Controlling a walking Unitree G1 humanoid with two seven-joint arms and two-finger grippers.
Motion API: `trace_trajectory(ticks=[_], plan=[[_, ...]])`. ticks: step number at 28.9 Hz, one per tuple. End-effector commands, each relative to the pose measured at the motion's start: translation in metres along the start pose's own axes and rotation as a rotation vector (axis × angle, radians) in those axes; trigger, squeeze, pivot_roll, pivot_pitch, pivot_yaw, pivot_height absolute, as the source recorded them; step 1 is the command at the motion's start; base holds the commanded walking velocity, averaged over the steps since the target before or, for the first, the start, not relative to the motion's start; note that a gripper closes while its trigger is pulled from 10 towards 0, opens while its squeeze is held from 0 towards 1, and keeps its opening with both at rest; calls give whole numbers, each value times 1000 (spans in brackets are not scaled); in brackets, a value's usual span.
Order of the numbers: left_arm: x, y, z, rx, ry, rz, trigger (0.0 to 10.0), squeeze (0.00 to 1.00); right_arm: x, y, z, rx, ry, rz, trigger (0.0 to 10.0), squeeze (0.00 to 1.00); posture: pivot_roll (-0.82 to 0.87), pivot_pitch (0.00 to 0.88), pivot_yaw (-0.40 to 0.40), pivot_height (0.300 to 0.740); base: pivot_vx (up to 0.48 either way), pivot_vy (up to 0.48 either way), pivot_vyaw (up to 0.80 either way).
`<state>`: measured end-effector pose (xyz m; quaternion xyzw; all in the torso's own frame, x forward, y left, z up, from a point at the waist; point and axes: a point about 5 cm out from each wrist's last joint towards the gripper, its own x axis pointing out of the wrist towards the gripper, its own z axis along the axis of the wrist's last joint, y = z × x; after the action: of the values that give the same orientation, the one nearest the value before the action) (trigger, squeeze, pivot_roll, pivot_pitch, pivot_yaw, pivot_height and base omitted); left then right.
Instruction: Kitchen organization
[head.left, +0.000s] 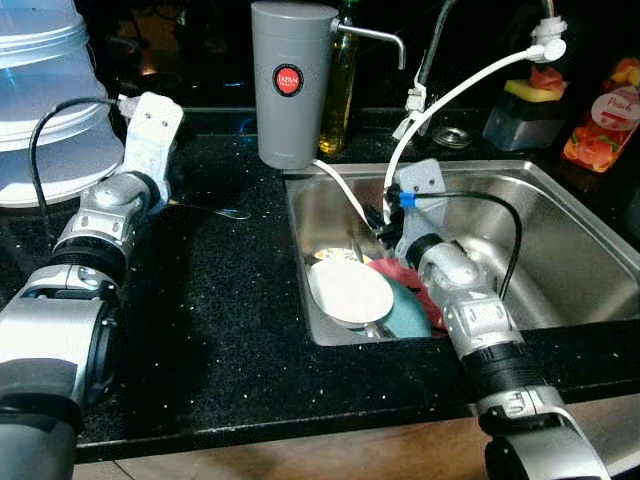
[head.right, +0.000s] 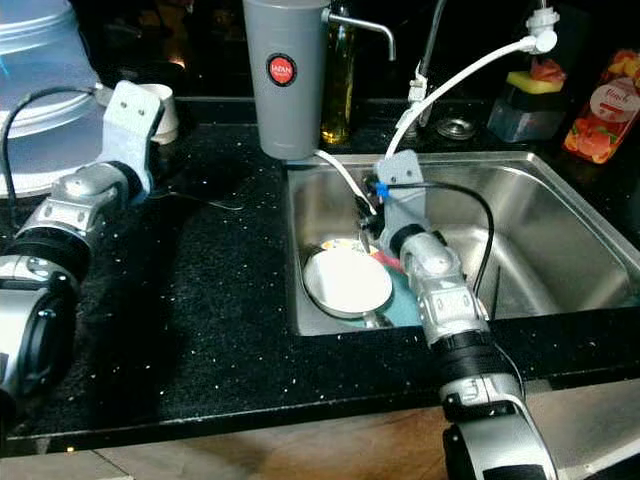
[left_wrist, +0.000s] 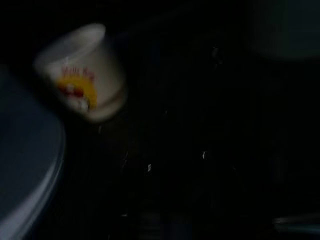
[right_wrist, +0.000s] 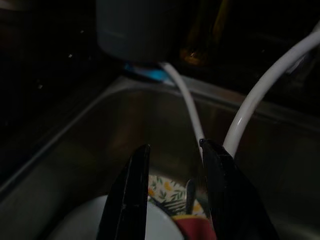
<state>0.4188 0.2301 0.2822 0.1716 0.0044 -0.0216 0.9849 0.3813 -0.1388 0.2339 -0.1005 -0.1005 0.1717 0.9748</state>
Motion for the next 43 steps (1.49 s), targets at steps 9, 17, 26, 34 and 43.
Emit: trace_trajectory(ticks=[9, 17, 26, 34, 43], plan=[[2, -15, -20, -82, 93, 10, 10000, 0, -7, 6, -2, -10, 12, 20, 10000, 0, 24, 199, 22, 740, 0, 0, 0], [0, -24, -32, -81, 229, -101, 10000, 0, -8, 6, 0, -18, 14, 23, 10000, 0, 25, 201, 23, 740, 0, 0, 0], [-8, -21, -31, 120, 448, -356, 10000, 0, -5, 3, 4, -32, 9, 31, 10000, 0, 36, 191, 12, 740, 0, 0, 0], [-16, -15, 1, 255, 398, -655, 10000, 0, -3, 2, 7, -34, -1, 30, 10000, 0, 42, 173, 13, 740, 0, 0, 0], [-40, -15, 18, 325, 278, -930, 10000, 0, 0, -1, 9, -17, -13, 26, 10000, 0, 53, 137, -9, 740, 0, 0, 0]])
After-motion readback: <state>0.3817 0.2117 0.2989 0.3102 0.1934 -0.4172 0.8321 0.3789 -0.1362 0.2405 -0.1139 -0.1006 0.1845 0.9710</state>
